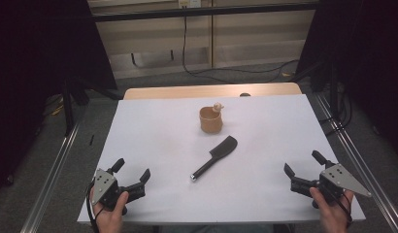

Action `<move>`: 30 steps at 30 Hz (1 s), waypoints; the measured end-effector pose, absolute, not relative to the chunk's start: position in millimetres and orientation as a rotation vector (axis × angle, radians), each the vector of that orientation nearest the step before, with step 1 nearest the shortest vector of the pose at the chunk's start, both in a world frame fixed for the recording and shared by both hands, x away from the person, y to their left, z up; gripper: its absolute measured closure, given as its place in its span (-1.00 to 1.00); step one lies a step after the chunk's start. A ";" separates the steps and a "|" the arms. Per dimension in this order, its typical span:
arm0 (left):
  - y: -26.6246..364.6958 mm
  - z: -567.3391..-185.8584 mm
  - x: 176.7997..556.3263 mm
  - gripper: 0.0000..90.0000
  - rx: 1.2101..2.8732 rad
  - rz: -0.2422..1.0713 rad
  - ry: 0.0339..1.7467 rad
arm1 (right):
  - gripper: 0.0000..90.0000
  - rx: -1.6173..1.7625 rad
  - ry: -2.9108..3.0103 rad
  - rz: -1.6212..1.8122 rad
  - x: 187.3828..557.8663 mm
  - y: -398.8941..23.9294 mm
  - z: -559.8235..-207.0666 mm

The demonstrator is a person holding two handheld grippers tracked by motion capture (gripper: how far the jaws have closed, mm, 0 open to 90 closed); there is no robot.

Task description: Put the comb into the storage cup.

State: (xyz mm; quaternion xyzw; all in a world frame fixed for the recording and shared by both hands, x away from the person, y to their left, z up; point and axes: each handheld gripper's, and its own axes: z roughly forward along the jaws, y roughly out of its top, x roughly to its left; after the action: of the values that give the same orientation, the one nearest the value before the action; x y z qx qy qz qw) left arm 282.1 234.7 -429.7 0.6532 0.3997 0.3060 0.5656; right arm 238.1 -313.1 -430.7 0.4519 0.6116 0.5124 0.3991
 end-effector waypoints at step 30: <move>226.6 -424.4 284.2 -0.94 1.560 0.608 0.846 | -0.97 1.134 1.586 1.331 240.0 -308.3 -433.1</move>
State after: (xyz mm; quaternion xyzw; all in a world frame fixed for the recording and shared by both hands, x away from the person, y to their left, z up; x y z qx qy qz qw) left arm 284.2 226.6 -424.4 0.6706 0.3635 0.2612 0.5916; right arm 240.0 -308.3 -433.1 0.4443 0.6211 0.5213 0.3808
